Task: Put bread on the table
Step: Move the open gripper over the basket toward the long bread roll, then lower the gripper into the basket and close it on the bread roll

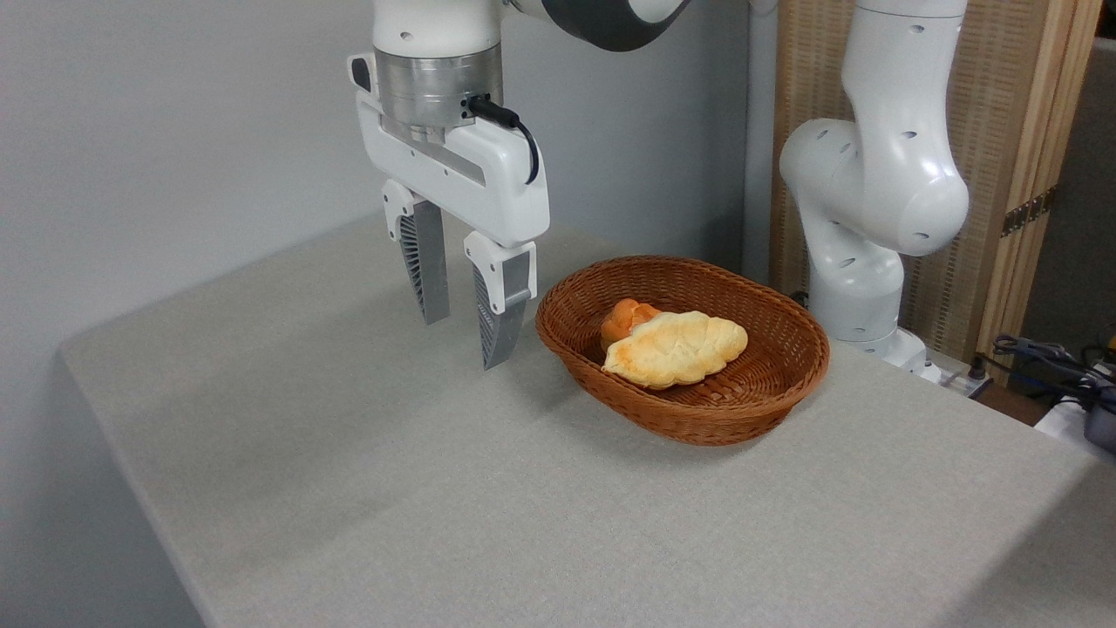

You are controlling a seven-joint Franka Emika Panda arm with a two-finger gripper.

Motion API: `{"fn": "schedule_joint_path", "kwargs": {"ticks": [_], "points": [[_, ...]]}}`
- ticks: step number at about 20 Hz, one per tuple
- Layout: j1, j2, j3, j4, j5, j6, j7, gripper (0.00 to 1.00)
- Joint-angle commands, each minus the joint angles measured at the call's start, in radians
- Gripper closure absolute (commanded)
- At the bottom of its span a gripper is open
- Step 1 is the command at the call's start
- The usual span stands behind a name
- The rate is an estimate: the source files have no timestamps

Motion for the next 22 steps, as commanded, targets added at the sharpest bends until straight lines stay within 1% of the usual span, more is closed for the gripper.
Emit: {"fn": "schedule_joint_path", "kwargs": {"ticks": [1, 12, 13, 14, 15, 16, 19, 22], "points": [[-0.004, -0.002, 0.009, 0.012, 0.002, -0.044, -0.01, 0.0], [-0.004, -0.008, 0.009, 0.009, 0.003, -0.086, 0.002, 0.0], [-0.006, -0.011, 0.009, 0.006, 0.003, -0.104, 0.005, 0.0], [-0.009, -0.016, 0.009, 0.002, 0.003, -0.145, 0.018, 0.0], [-0.014, -0.037, 0.009, -0.017, 0.005, -0.188, 0.056, 0.0], [-0.014, -0.057, 0.009, -0.043, 0.006, -0.204, 0.082, 0.0], [-0.015, -0.129, 0.009, -0.144, 0.014, -0.213, 0.122, 0.0], [-0.014, -0.169, 0.011, -0.214, 0.028, -0.25, 0.162, 0.0]]}}
